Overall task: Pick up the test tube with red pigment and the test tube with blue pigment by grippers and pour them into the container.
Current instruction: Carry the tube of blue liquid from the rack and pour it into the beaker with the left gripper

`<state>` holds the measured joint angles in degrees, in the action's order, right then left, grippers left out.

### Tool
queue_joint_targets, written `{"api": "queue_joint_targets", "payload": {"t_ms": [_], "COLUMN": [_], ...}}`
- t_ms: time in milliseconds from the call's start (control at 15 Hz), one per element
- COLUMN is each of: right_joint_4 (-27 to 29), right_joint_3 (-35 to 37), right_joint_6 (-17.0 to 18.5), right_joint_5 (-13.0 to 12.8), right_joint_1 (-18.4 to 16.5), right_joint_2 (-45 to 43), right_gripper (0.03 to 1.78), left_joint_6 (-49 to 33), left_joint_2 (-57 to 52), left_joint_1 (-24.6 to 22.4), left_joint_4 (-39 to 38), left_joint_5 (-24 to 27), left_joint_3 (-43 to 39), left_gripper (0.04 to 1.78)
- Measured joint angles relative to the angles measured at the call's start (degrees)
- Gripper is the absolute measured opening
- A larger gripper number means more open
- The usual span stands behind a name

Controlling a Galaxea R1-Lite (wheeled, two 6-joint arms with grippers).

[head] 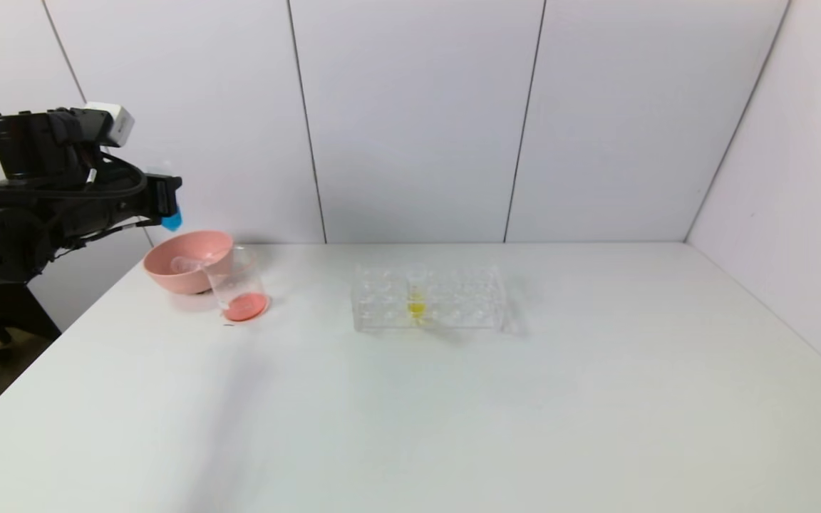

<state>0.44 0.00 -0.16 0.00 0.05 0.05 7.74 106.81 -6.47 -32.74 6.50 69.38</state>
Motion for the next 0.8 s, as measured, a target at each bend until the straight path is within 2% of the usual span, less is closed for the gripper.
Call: {"api": "queue_joint_targets", "payload": {"t_ms": [333,600,800], "right_joint_4": [0.0,0.0,0.0], "right_joint_3": [0.0,0.0,0.0], "right_joint_6": [0.0,0.0,0.0], "right_joint_5": [0.0,0.0,0.0], "right_joint_1": [0.0,0.0,0.0], "right_joint_2": [0.0,0.0,0.0], "right_gripper": [1.78,1.77,1.77], "left_joint_6": [6.2,7.8,9.4], "left_joint_2": [-0.1,-0.3,-0.5], "left_joint_1": [-0.7,-0.9,-1.0], "left_joint_4": [0.7,3.4,6.4], "left_joint_5": [5.7,6.3,8.8], "left_joint_3": [0.2,0.4,1.9], "left_gripper": [0.44,0.44,0.44]}}
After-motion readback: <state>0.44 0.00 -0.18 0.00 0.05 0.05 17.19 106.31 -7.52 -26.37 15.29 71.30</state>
